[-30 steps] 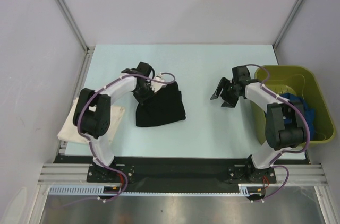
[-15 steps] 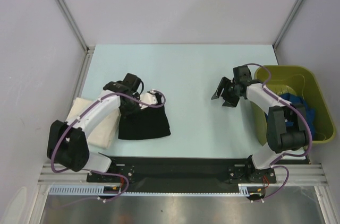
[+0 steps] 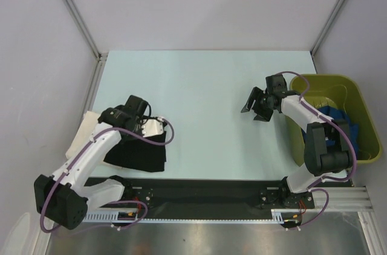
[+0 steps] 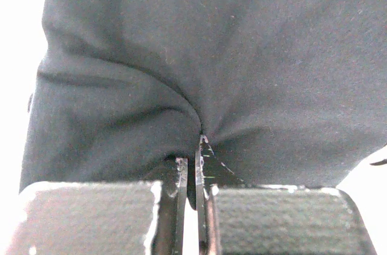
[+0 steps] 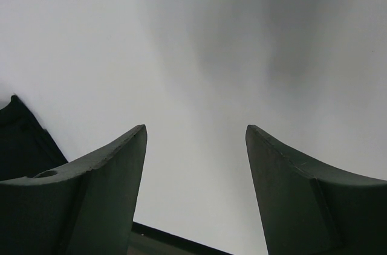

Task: Fold and stack the t-shirts
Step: Neatly place the folded tshirt to the corner

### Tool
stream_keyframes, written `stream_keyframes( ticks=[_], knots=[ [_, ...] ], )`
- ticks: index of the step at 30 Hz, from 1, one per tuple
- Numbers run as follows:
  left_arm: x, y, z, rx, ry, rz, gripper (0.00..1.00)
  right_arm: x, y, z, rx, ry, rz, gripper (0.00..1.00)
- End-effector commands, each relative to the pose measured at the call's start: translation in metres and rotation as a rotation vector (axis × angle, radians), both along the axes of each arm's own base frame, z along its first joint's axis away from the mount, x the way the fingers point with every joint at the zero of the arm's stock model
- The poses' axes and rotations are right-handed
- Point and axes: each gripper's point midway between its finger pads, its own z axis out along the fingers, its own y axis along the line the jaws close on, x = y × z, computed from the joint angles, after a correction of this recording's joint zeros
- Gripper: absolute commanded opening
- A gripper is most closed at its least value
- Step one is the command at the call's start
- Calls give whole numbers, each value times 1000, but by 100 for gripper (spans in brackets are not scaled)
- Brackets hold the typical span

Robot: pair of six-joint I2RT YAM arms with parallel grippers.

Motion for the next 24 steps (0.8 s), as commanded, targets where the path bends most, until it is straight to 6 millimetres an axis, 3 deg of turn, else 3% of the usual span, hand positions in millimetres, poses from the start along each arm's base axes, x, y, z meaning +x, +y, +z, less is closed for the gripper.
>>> stream_keyframes(
  ticks=[1, 6, 12, 24],
  knots=[
    [-8, 38, 10, 181, -26, -20, 0, 0, -2, 12, -6, -32, 1, 72],
    [4, 73, 38, 270, -129, 22, 0, -1, -5, 12, -23, -31, 5, 72],
    [7, 82, 62, 267, -202, 27, 0, -5, -6, 11, -23, -32, 0, 72],
    [15, 124, 74, 305, -252, 124, 0, -16, -13, 10, -52, -32, -5, 73]
  ],
)
